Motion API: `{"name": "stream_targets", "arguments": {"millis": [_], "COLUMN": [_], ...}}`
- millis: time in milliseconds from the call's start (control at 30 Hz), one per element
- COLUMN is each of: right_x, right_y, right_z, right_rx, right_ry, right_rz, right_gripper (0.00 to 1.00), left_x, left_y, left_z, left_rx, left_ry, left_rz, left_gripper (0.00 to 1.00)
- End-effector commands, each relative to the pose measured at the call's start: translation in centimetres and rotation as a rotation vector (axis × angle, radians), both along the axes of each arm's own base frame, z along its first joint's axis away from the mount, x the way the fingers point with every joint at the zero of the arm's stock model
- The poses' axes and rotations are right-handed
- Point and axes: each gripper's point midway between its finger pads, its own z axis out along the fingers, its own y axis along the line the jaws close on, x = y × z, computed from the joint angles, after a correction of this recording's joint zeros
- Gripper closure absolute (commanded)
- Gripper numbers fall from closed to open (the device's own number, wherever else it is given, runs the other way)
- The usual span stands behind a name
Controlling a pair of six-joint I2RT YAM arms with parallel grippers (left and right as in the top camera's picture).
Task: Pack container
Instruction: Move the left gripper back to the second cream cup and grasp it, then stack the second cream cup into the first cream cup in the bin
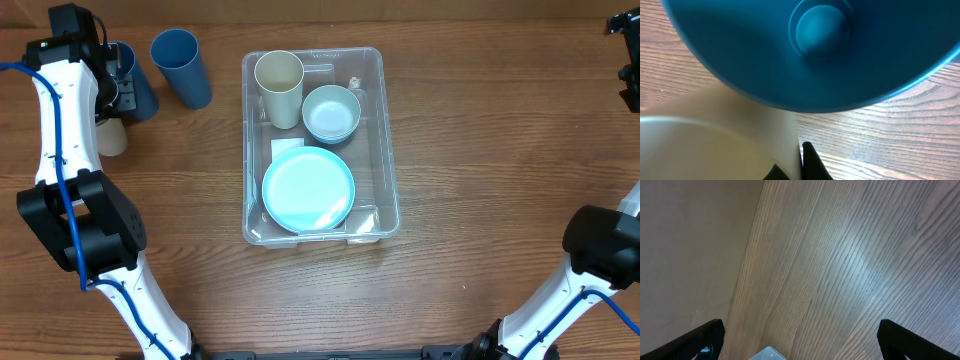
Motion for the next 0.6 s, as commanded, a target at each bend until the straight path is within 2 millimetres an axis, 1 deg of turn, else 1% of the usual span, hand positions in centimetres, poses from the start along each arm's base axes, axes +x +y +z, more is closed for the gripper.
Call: {"name": "stream_targets", "arguments": {"millis": [0, 67, 133, 200, 233, 267, 300, 367, 433, 467, 500, 533, 567], "right_x": [-0.1, -0.1, -0.1, -0.1, -0.1, -0.1, -0.1, -0.1, -0.1, -0.1, -0.1, -0.1, -0.1], "right_y": [-0.1, -0.1, -0.1, -0.1, -0.1, -0.1, -0.1, -0.1, -0.1, -0.1, -0.1, -0.1, -0.1], "right_z": [0.7, 0.7, 0.7, 0.7, 0.7, 0.7, 0.7, 0.7, 0.7, 0.7, 0.7, 0.7, 0.7], "right_rx": [-0.010, -0.010, -0.010, -0.010, -0.010, -0.010, -0.010, -0.010, -0.010, -0.010, -0.010, -0.010, -0.010], "right_ry": [-0.018, -0.018, -0.018, -0.018, -0.018, -0.018, -0.018, -0.018, -0.018, -0.018, -0.018, -0.018, -0.018], "right_rz": [-0.008, -0.008, -0.008, -0.008, -0.008, -0.008, -0.008, -0.008, -0.008, -0.008, -0.008, -0.008, -0.008], "right_gripper": [0.00, 0.00, 0.00, 0.00, 0.00, 0.00, 0.00, 0.00, 0.00, 0.00, 0.00, 0.00, 0.00], "left_x": [-0.4, -0.8, -1.3, -2.0, -2.1, -2.1, -2.2, -2.3, -2.8, -3.1, -3.5, -4.2, -4.8], "left_y": [0.1, 0.0, -0.2, -0.3, -0.3, -0.3, -0.4, -1.2, -3.0, -4.4, -5.8, -8.5, -10.3], "left_z": [0.0, 0.0, 0.5, 2.1, 3.0, 4.8, 5.8, 10.7, 15.1, 17.2, 18.9, 21.5, 23.1], "left_rx": [-0.011, -0.021, -0.028, -0.029, -0.030, -0.028, -0.028, -0.040, -0.098, -0.144, -0.197, -0.282, -0.328], "left_ry": [0.006, 0.020, 0.026, 0.018, -0.003, -0.047, -0.071, -0.197, -0.316, -0.375, -0.425, -0.498, -0.541], "left_rz": [0.006, 0.027, 0.047, 0.089, 0.110, 0.131, 0.136, 0.117, 0.070, 0.026, -0.023, -0.138, -0.215], "left_gripper": [0.96, 0.96, 0.96, 0.96, 0.96, 0.96, 0.96, 0.96, 0.96, 0.96, 0.96, 0.96, 0.96]}}
